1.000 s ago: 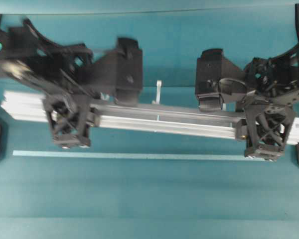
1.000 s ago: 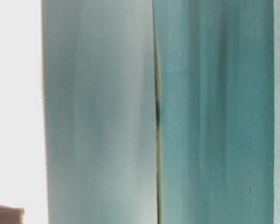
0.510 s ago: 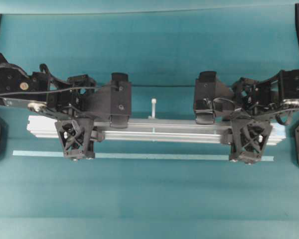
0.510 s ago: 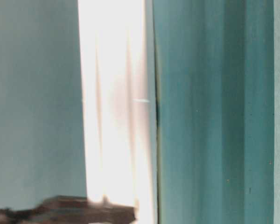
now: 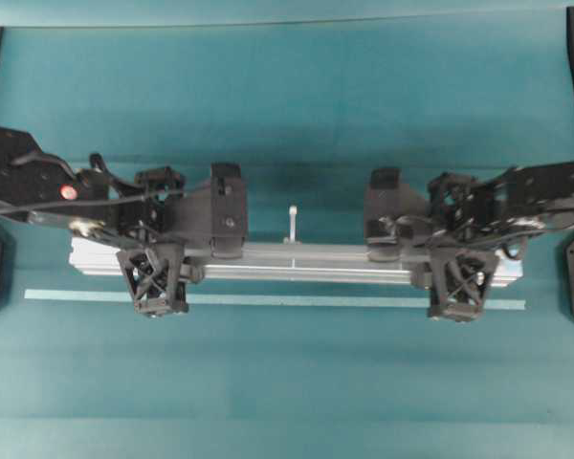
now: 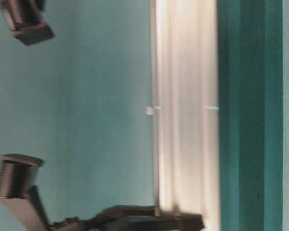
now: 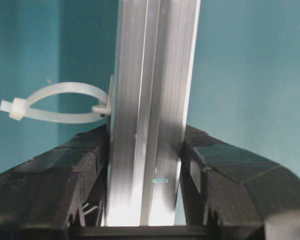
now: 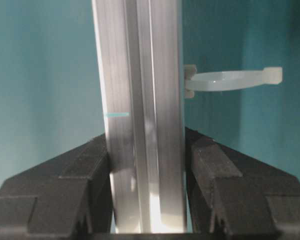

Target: Lift the large metal rail with both hands.

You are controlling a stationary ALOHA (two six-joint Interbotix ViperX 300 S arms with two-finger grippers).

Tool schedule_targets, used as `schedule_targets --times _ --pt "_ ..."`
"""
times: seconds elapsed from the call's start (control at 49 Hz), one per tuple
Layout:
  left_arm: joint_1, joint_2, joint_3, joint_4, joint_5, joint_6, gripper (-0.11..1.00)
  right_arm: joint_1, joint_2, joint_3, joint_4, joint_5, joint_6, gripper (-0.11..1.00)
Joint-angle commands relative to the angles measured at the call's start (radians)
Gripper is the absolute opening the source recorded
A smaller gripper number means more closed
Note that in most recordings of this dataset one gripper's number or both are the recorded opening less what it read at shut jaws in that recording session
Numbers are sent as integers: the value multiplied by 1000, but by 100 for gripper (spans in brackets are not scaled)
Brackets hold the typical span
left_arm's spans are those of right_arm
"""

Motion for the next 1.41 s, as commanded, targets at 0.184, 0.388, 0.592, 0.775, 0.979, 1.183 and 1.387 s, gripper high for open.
schedule_targets --times 0.184,0.388,0.592,0.775,0.979,1.183,1.387 --pt "3 8 54 5 -89 -12 37 5 52 15 2 -71 -6 40" --pt "3 28 115 5 -132 -11 37 6 64 51 3 -121 -5 40" --pt "2 37 141 5 -198 -9 37 6 83 91 2 -169 -3 40" --pt "2 61 141 5 -212 -2 37 8 100 104 3 -195 -3 40" --pt "2 72 140 5 -212 -3 37 17 133 103 3 -227 -3 40" --pt "0 77 141 5 -212 -5 37 31 149 103 8 -233 -3 40" --pt "-2 81 138 5 -216 -6 37 32 150 117 5 -247 -3 40"
